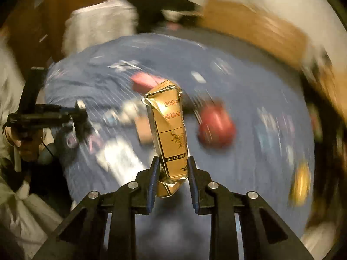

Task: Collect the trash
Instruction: 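Grasp the crumpled tan paper bag with the right tool while the left tool holds the packet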

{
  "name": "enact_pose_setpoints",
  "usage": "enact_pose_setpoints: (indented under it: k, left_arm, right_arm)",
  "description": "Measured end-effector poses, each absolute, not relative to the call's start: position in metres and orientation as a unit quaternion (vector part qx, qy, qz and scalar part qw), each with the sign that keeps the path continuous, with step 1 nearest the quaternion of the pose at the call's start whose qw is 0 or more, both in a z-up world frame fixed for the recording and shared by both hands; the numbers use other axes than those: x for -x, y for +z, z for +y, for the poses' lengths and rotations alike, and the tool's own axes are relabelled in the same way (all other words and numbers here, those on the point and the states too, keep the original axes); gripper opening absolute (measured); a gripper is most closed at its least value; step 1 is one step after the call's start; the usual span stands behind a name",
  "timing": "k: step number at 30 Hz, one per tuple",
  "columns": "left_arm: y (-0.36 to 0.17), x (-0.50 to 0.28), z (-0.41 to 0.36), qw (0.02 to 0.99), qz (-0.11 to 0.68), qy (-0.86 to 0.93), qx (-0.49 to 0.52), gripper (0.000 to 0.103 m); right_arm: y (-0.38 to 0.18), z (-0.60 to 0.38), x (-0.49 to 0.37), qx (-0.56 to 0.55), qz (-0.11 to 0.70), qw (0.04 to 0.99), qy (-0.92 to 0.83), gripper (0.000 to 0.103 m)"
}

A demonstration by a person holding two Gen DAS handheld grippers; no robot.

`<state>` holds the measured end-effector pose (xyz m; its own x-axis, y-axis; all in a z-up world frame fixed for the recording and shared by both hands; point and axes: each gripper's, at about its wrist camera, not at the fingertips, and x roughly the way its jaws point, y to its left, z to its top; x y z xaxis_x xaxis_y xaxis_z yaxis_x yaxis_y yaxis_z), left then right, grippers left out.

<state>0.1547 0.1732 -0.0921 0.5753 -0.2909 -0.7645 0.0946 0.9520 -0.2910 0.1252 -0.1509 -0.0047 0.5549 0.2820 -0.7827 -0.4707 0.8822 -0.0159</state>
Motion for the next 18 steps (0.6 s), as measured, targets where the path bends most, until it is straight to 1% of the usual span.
enact_pose_setpoints:
  k: [2,6,9,10,11,13,14,16,18]
  left_arm:
    - [-0.096,-0.163,0.159,0.874,0.464,-0.111,0.094,0.045]
    - [-0.106,-0.177,0.139,0.869,0.479,-0.104,0.062,0.046]
    - [-0.116,-0.182,0.137,0.863,0.488,-0.108,0.071,0.053]
    - [-0.119,-0.182,0.138,0.861,0.490,-0.110,0.082,0.058]
    - [-0.119,-0.181,0.140,0.861,0.487,-0.114,0.091,0.064]
    - [-0.114,-0.176,0.143,0.866,0.477,-0.115,0.099,0.072]
    - [-0.109,-0.171,0.146,0.870,0.470,-0.112,0.101,0.074]
    - [-0.098,-0.161,0.153,0.879,0.452,-0.110,0.104,0.078]
    - [-0.088,-0.149,0.157,0.888,0.435,-0.113,0.098,0.080]
  right_arm:
    - [-0.023,-0.184,-0.100,0.069,0.449,0.876,0.160,0.027]
    - [-0.055,-0.208,-0.085,0.001,0.466,0.877,0.114,0.029]
    - [-0.072,-0.205,-0.091,-0.025,0.454,0.883,0.113,0.033]
    - [-0.072,-0.204,-0.091,-0.030,0.444,0.888,0.117,0.035]
    - [-0.072,-0.205,-0.091,-0.038,0.436,0.891,0.123,0.038]
    - [-0.074,-0.204,-0.094,-0.053,0.424,0.895,0.130,0.053]
    - [-0.072,-0.208,-0.092,-0.061,0.416,0.897,0.133,0.056]
    - [-0.067,-0.205,-0.091,-0.066,0.400,0.903,0.139,0.069]
    - [-0.060,-0.210,-0.082,-0.065,0.380,0.912,0.141,0.072]
